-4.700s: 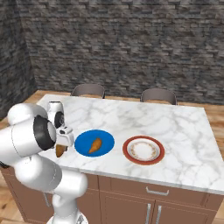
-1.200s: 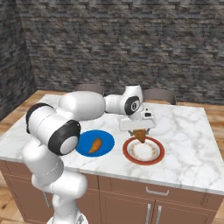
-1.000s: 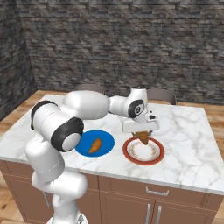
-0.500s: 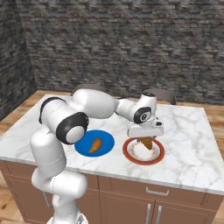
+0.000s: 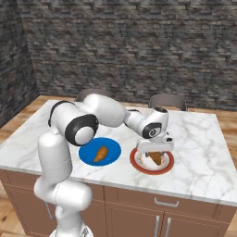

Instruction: Place the pastries on the plates.

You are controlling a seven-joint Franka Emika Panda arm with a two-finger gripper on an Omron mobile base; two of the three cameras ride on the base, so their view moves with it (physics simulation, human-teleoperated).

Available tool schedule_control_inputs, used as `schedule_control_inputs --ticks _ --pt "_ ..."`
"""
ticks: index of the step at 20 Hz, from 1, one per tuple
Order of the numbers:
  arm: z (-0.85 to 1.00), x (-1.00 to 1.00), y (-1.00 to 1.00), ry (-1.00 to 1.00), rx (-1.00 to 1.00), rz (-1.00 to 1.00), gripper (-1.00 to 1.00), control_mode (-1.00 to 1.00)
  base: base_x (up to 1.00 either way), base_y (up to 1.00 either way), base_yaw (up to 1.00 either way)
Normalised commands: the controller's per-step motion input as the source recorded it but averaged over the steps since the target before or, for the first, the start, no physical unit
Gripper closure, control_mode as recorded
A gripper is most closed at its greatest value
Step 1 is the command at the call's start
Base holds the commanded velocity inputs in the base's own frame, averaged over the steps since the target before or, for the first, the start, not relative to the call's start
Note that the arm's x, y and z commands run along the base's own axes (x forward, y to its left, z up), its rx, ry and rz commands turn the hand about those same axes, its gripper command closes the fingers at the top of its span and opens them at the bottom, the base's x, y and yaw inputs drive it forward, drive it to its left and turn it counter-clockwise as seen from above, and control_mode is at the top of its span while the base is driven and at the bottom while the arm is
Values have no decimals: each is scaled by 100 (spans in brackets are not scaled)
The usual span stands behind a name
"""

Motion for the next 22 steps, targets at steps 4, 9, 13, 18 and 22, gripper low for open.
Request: schedule_control_inputs --ticks 4,9,13,18,22 --pt "-33 14 0 -6 0 3 100 -100 0 0 0" --pt "-64 0 11 -6 2 2 -100 -100 0 0 0" --pt "-10 -21 -5 -10 0 0 -100 -100 0 0 0" --pt "37 -3 -6 -17 -1 0 -100 -100 0 0 0" --pt "13 -3 4 -8 0 0 -100 -100 0 0 0"
